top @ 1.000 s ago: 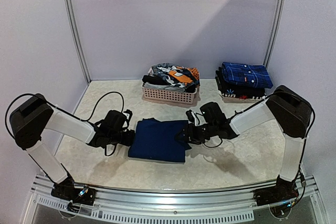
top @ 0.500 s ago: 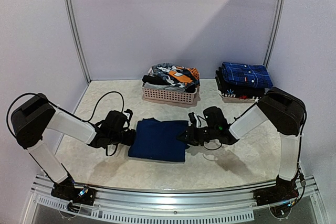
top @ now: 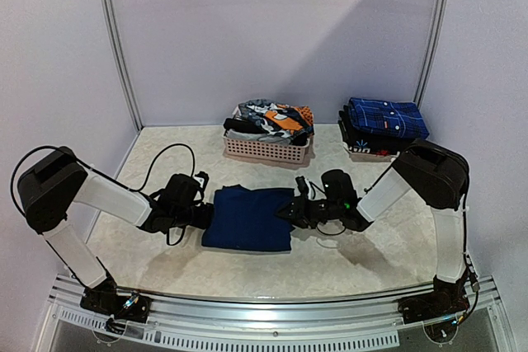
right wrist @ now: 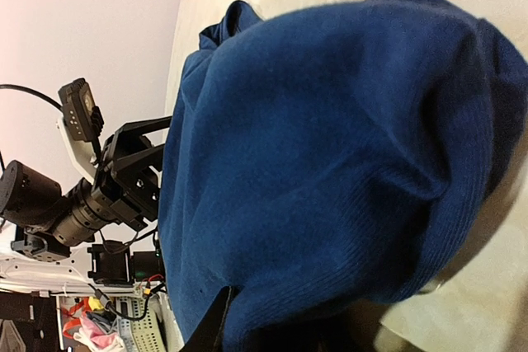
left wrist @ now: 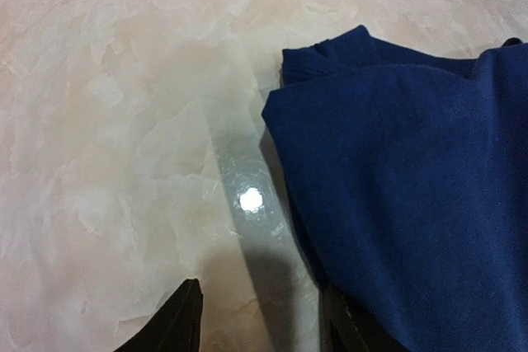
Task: Fold and stack the mixed laundry pile
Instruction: Pick up the square-folded T-shirt from the center of the board.
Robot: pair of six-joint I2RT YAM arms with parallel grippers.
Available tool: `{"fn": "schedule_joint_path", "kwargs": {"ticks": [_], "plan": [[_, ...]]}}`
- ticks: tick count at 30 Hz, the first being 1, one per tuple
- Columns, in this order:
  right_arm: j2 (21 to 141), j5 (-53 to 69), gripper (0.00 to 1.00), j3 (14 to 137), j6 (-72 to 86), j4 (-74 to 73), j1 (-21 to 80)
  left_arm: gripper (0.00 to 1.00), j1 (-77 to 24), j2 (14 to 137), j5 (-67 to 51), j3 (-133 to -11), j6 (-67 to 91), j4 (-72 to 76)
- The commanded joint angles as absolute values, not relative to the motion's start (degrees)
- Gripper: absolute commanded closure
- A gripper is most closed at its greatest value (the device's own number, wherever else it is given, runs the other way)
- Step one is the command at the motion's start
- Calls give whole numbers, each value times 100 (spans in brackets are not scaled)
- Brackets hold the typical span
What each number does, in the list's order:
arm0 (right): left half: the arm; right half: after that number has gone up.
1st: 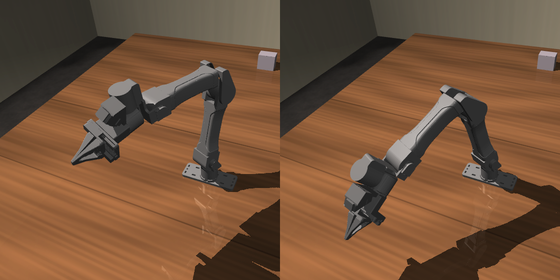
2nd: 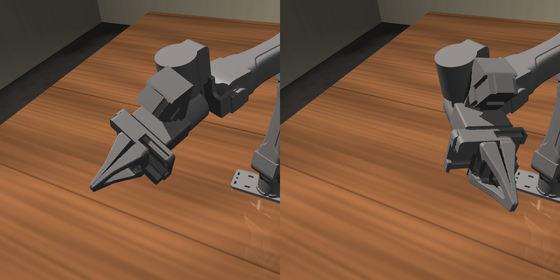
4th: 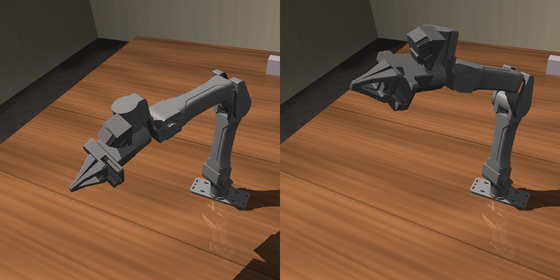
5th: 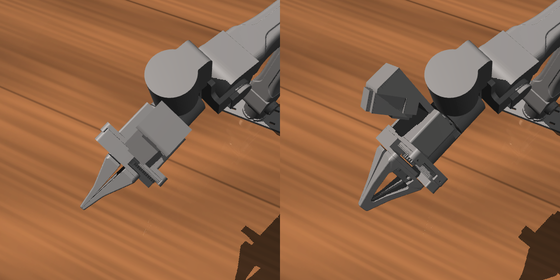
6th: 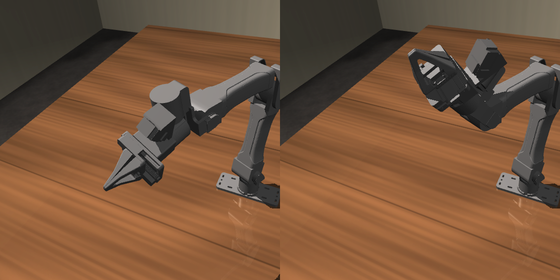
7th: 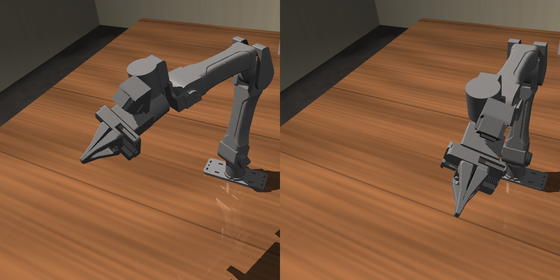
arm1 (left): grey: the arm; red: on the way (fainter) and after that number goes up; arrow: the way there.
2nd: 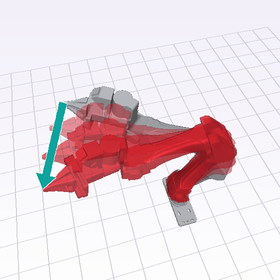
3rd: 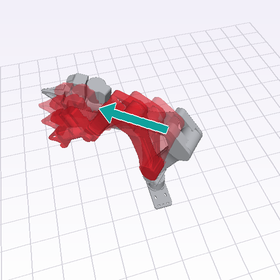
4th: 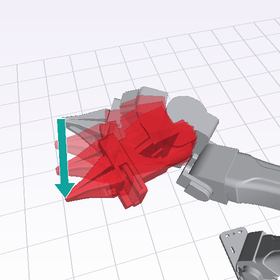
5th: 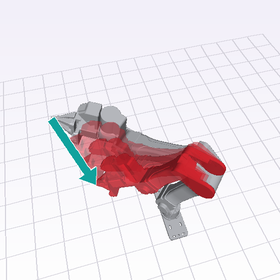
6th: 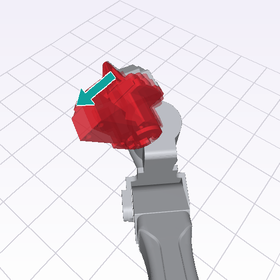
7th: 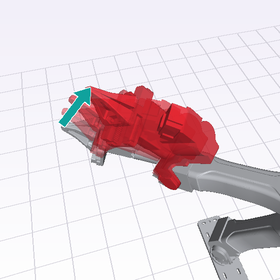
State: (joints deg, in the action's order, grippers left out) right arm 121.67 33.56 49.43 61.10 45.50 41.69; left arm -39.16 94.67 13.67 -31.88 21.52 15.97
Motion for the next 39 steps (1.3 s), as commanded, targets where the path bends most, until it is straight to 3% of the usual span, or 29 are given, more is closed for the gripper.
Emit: {"fn": "schedule_joint_path", "kwargs": {"ticks": [1,10,16,27,34,37,39], "plan": [[12448,3468,76,5115,6230,4843,4169,50,-4025,9699,1125,-3113,2252,1376],[12517,3534,100,5173,6189,4731,4141,50,-4026,9589,1124,-3036,2256,1403],[12239,3353,100,5036,5775,3893,4048,49,-4033,9326,1146,-2952,2219,1391],[11025,2256,100,5345,3713,193,3627,42,-4034,8339,1215,-2525,2140,1473],[10690,1410,100,5794,2784,-1605,3420,28,-4034,7491,1347,-2213,2061,1443],[10649,1101,100,5901,2554,-1956,3341,1,-4034,7198,1421,-2095,2058,1417],[10580,933,100,5977,2420,-2155,3306,0,-4030,7004,1485,-2020,2064,1382]]}}
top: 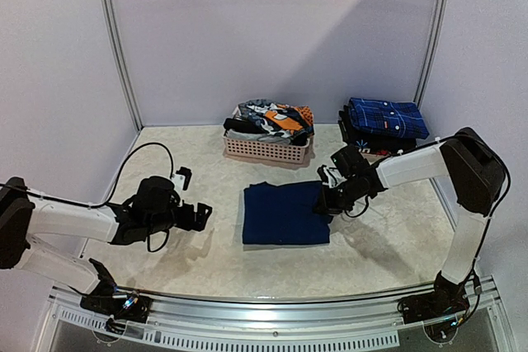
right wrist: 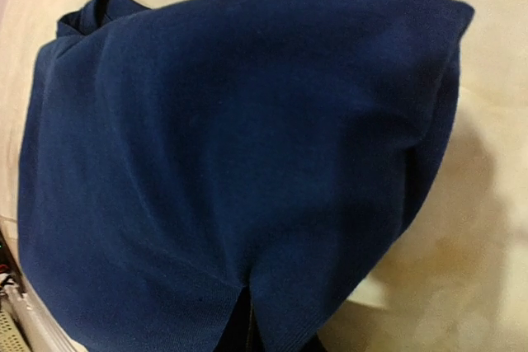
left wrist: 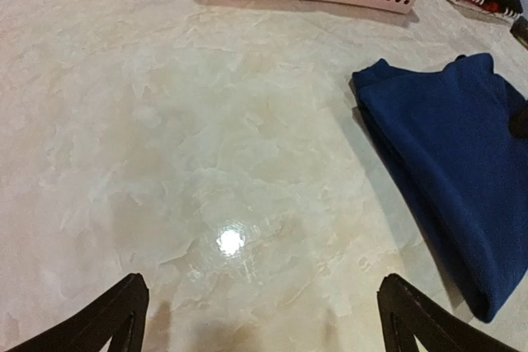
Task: Fold and stack the mixed laundry pile
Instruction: Pick up the square-folded T-shirt from the center of the board.
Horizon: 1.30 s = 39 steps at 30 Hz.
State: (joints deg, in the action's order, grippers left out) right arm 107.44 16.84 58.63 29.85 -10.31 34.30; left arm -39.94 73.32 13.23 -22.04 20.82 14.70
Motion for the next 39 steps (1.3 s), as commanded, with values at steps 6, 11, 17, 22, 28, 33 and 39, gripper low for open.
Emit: {"fn": "schedule_joint_path", "kwargs": {"ticks": [6,11,17,22,28,33,39], "plan": [[10401,185,100,6356,2019,-2779,3272,0,-4034,6453,1602,-1814,2002,1318],[10289,-451,100,6631,1695,-3102,3192,0,-4034,6121,1659,-1756,1926,1125],[10261,-1279,100,7100,1287,-3454,3108,0,-4034,5814,1656,-1600,1921,1160],[10361,-1859,100,7642,1002,-3735,2914,0,-4034,5748,1657,-1540,1923,1189],[10645,-2311,100,8280,728,-4040,2754,1,-4031,5739,1658,-1538,1892,1210],[10927,-2766,100,8902,510,-4365,2628,0,-4034,5744,1630,-1529,1886,1227],[11122,-2895,100,9616,230,-4464,2566,1,-4034,5720,1627,-1502,1875,1254]]}}
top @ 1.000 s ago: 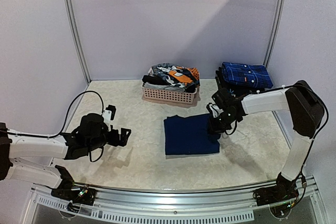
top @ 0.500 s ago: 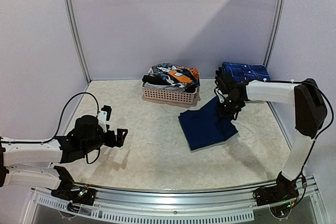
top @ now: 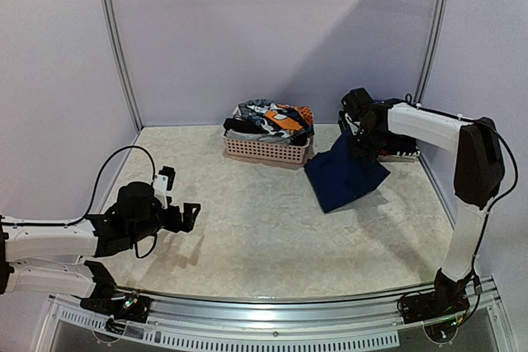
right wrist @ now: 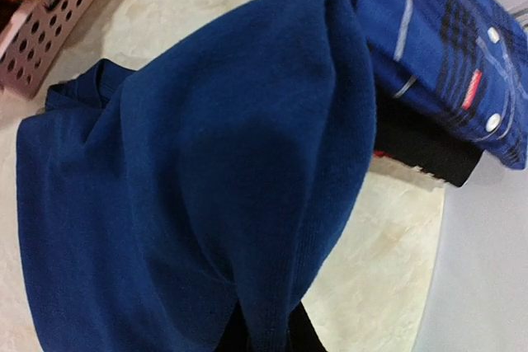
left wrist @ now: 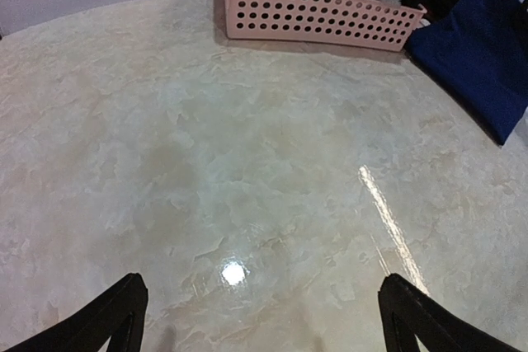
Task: Fold and stack the mixed laundry pile
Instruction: Pick up the square-folded T-shirt from the center of the board, then place the square-folded T-shirt at the corner of the board.
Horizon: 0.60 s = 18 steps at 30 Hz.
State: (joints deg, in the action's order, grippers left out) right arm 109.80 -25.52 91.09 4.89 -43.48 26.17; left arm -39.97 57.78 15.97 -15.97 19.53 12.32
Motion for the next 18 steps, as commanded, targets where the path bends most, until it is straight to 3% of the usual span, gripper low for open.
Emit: {"fn": "schedule_joint_path", "kwargs": {"ticks": [1,18], "plan": [[11199,-2936,100,9760,186,-4514,2562,0,-4033,5721,1622,-1501,1868,1256],[12586,-3169,100,12715,179,-5750,2382,1,-4034,5748,1551,-1502,1857,1274]]}}
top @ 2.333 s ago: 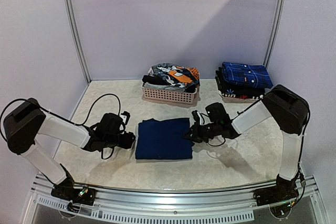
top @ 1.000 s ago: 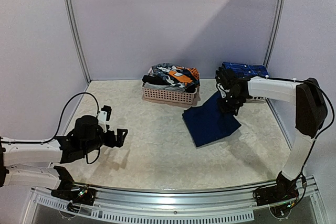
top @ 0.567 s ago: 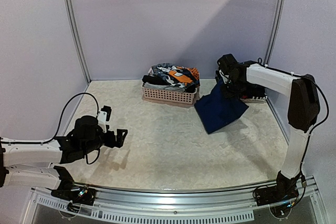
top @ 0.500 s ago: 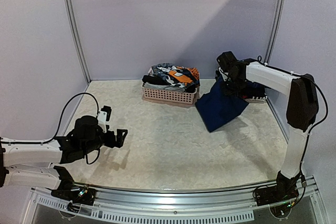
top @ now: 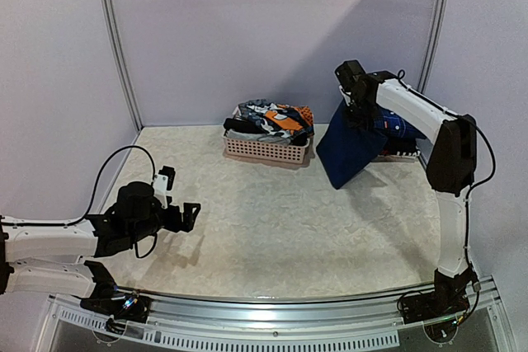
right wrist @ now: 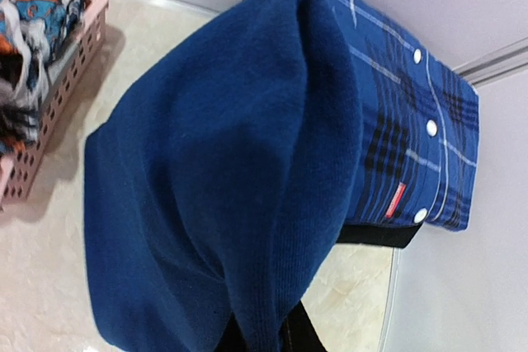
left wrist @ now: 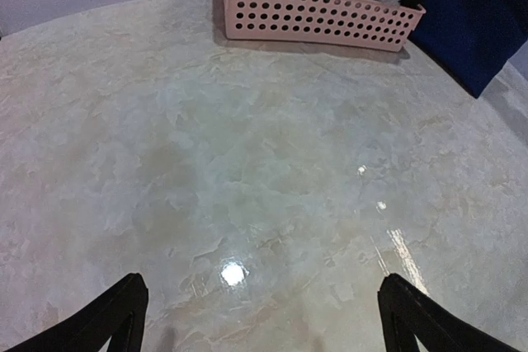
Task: Fold and stack the mixed laundry pile
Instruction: Place the square-folded T-shirt at the corner of the board.
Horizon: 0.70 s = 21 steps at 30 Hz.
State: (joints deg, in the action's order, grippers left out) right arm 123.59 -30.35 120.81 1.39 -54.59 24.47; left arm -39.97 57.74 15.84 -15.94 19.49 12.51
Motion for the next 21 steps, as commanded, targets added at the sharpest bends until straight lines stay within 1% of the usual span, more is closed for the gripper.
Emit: {"fn": "schedule_joint_path", "kwargs": {"ticks": [1,6,12,21], "plan": [[12643,-3155,100,12883,144,-5789,2375,1,-4034,5748,1554,-1508,1850,1274],[12994,-3170,100,13646,62,-6019,2360,1,-4034,5688,1497,-1508,1868,1239],[13013,-3155,100,13853,-206,-5921,2324,1,-4030,5689,1468,-1523,1872,1200],[13015,-3238,100,14560,-391,-5853,2304,1,-4034,5786,1469,-1520,1886,1248]]}}
